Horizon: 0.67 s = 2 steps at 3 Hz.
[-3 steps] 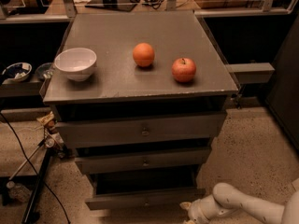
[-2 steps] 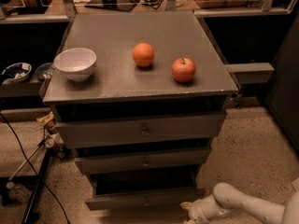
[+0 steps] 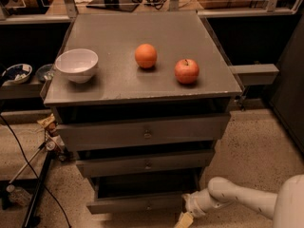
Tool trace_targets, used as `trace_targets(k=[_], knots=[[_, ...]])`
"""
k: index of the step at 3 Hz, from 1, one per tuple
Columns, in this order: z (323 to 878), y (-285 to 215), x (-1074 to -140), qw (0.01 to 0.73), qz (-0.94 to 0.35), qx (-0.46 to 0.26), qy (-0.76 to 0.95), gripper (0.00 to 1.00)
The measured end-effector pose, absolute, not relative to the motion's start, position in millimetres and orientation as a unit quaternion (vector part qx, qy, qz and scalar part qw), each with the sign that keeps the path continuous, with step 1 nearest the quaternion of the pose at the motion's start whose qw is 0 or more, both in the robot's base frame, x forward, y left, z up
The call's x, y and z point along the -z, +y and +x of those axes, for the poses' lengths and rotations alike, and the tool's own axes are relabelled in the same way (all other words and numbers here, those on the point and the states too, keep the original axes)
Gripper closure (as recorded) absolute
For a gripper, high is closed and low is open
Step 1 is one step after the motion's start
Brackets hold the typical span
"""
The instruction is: Open bottom drawer
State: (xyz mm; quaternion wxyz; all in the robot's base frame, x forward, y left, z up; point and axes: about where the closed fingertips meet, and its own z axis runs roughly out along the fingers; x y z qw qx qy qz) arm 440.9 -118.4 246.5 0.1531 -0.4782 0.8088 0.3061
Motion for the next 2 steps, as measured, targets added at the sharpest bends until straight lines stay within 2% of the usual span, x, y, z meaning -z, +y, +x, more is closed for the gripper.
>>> trace_targets(k=[2], knots=[[465.7, -118.9, -253.9, 0.179, -0.481, -0.301, 0.804, 0.0]])
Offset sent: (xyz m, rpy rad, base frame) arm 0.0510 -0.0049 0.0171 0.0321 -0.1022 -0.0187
